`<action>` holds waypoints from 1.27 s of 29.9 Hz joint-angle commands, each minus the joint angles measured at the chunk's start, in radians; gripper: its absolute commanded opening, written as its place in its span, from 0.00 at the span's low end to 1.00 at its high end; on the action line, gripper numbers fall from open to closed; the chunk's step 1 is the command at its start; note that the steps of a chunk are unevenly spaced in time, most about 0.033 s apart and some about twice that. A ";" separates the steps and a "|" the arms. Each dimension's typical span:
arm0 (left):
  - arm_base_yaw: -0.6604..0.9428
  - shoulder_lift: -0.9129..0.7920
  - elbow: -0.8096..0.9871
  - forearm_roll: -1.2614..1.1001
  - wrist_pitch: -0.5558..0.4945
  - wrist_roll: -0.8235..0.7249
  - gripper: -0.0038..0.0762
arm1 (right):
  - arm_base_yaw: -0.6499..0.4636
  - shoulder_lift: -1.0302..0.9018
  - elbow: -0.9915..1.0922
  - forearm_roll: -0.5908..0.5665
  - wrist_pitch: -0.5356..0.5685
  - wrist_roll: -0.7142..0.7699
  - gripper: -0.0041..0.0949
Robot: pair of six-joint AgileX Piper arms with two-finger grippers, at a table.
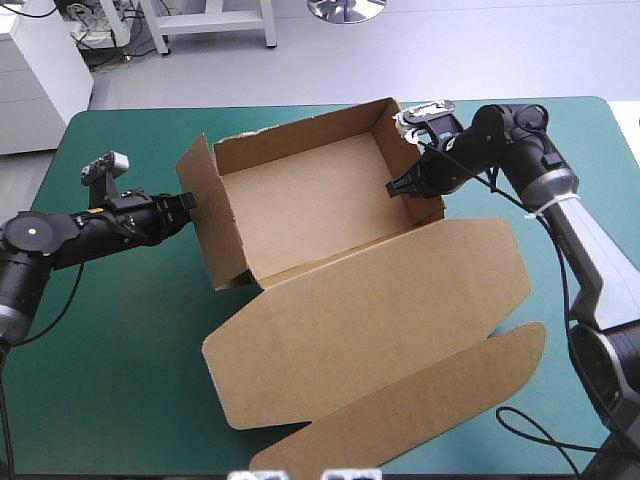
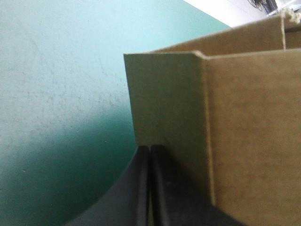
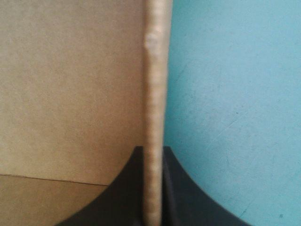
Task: Fold the box
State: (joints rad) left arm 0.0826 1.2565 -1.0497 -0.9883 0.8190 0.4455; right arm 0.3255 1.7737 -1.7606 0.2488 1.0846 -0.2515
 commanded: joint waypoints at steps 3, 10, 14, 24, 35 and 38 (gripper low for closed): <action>-0.092 -0.027 -0.030 0.054 -0.084 -0.093 0.03 | 0.001 -0.051 -0.028 0.035 -0.047 0.010 0.03; -0.188 -0.027 -0.030 0.066 -0.206 -0.113 0.04 | 0.002 -0.051 -0.028 0.035 -0.045 0.010 0.03; -0.195 -0.025 -0.030 0.066 -0.218 -0.096 0.04 | 0.005 -0.051 -0.028 0.035 -0.044 0.010 0.03; -0.195 -0.025 -0.030 0.059 -0.199 -0.051 0.38 | 0.021 -0.051 -0.028 -0.008 -0.035 0.016 0.03; -0.194 -0.027 -0.030 -0.038 -0.191 -0.053 0.69 | 0.021 -0.051 -0.028 -0.045 -0.033 0.035 0.03; -0.194 -0.030 -0.030 -0.038 -0.189 -0.053 0.69 | 0.021 -0.051 -0.028 -0.051 -0.033 0.037 0.03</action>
State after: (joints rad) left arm -0.1037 1.2565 -1.0497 -0.9334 0.6327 0.3920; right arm 0.3409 1.7737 -1.7606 0.1638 1.0844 -0.2148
